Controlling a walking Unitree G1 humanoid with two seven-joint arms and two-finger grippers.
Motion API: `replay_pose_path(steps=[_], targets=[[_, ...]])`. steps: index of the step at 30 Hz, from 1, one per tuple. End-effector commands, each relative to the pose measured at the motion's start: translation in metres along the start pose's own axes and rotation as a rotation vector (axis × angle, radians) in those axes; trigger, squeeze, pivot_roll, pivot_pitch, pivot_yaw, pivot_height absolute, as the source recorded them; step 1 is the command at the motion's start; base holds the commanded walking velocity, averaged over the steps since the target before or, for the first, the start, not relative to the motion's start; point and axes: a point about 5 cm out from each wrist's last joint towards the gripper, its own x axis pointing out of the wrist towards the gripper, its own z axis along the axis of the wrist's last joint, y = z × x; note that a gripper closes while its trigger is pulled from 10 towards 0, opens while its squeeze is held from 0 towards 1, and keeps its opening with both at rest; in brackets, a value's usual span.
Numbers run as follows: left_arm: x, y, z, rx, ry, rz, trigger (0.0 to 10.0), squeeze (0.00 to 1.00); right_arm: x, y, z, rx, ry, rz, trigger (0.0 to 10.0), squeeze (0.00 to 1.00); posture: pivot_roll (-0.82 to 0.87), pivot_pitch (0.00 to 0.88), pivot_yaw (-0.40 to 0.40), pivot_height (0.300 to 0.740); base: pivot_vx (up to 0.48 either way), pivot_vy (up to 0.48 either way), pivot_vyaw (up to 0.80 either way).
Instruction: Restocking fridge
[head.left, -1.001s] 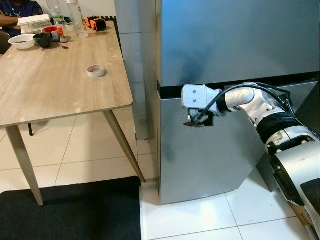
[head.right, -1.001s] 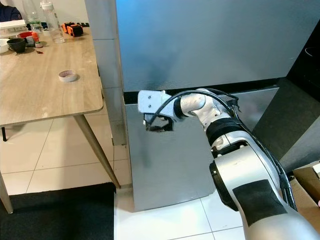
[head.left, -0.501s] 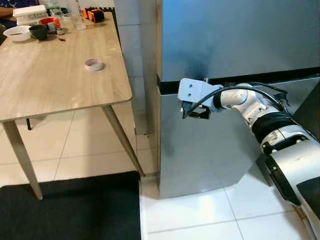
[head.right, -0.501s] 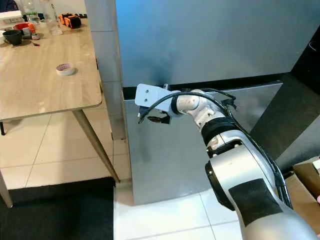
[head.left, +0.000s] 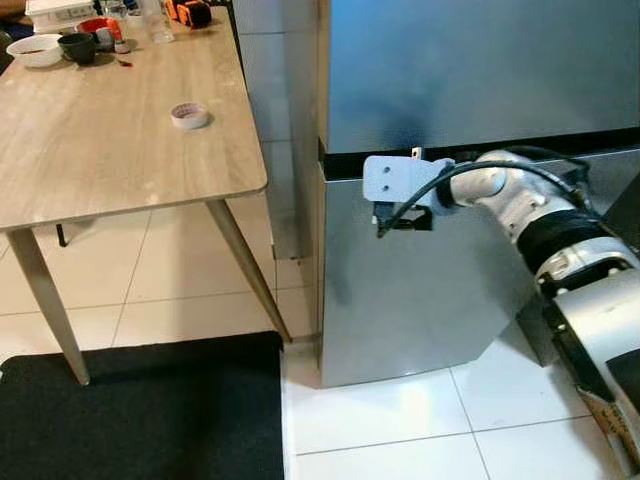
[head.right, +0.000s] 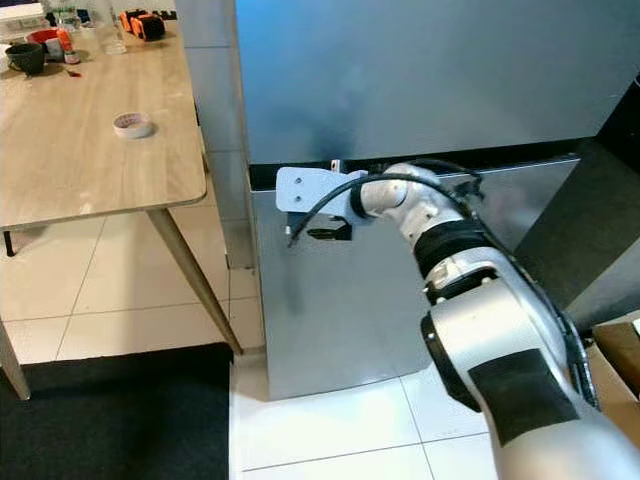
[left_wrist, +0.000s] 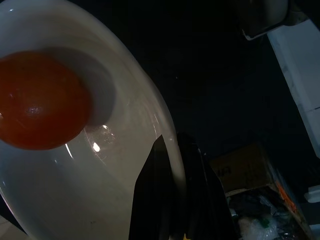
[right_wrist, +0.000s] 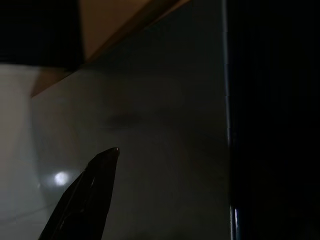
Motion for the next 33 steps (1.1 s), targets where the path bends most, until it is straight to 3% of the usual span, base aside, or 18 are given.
replay_pose_path(steps=[1, 8, 21, 25, 30, 33], targets=[[-0.002, 0.001, -0.009, 0.012, 0.022, 0.01, 10.0, 0.0, 0.013, 0.032, -0.012, 0.006, 0.04, 0.236, 10.0, 0.0, -0.03, 0.219, -0.036, 0.74, 0.0, 0.0, 0.0], [-0.003, -0.002, -0.013, 0.01, 0.029, 0.005, 10.0, 0.0, 0.006, 0.032, -0.016, -0.013, 0.075, 0.309, 10.0, 0.0, -0.03, 0.217, -0.038, 0.74, 0.0, 0.0, 0.0], [-0.002, 0.0, -0.011, 0.012, 0.028, 0.007, 10.0, 0.0, -0.004, 0.035, -0.016, 0.04, -0.001, 0.454, 10.0, 0.0, -0.02, 0.205, -0.034, 0.74, 0.0, 0.0, 0.0], [-0.001, 0.0, -0.008, 0.012, 0.021, 0.007, 10.0, 0.0, -0.014, 0.03, -0.012, 0.084, -0.082, 0.503, 10.0, 0.0, -0.02, 0.197, -0.035, 0.74, 0.0, 0.0, 0.0], [0.0, -0.002, -0.001, 0.006, 0.011, 0.002, 10.0, 0.0, -0.035, 0.006, 0.013, 0.186, -0.426, 0.436, 10.0, 0.0, -0.04, 0.163, -0.033, 0.74, 0.0, 0.0, 0.0], [0.0, -0.003, 0.001, 0.006, 0.009, 0.0, 10.0, 0.0, -0.044, 0.002, 0.023, 0.206, -0.547, 0.417, 10.0, 0.0, -0.04, 0.155, -0.032, 0.74, 0.0, 0.0, 0.0]])
